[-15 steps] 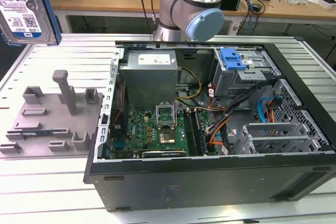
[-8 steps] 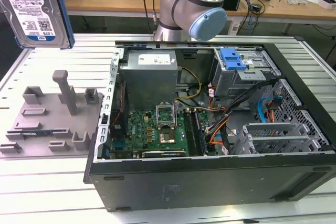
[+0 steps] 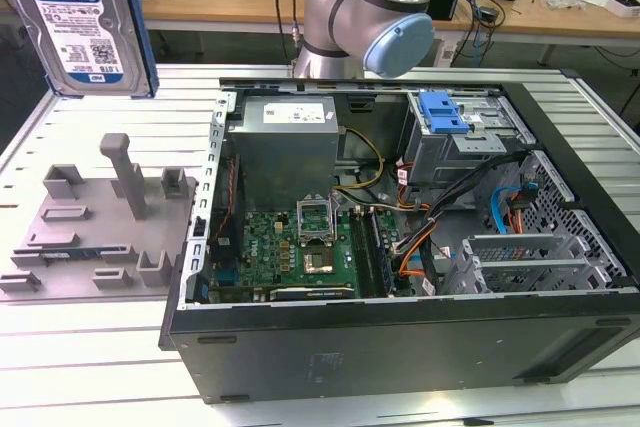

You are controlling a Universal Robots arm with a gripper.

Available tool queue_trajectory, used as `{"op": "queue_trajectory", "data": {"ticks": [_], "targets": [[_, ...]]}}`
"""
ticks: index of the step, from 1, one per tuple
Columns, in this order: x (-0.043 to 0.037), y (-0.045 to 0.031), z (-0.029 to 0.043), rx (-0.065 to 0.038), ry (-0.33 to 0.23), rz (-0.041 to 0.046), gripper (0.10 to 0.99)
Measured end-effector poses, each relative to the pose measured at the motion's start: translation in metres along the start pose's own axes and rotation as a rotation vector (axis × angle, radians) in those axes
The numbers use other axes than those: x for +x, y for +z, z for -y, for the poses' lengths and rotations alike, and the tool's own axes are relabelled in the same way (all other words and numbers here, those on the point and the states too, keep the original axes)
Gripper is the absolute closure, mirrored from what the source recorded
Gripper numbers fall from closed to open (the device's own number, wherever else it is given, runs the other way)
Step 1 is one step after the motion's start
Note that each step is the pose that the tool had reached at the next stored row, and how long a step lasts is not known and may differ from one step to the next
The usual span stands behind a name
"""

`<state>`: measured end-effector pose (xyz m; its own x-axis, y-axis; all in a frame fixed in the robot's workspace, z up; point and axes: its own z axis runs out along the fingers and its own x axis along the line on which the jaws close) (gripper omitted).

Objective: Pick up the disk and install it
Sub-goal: 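Pick up the disk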

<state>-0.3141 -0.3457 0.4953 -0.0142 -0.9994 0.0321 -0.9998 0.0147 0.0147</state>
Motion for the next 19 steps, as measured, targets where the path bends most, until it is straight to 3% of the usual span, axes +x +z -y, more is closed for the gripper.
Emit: {"op": "queue_trajectory", "data": {"ticks": [8,10,19], "targets": [[0.0098,0.0,0.0248,-0.002,-0.005,-0.0001,0.722],[0.0161,0.0,0.0351,-0.003,-0.005,-0.0001,0.722],[0.0406,0.0003,0.0671,-0.005,-0.005,-0.0002,0.722]]}}
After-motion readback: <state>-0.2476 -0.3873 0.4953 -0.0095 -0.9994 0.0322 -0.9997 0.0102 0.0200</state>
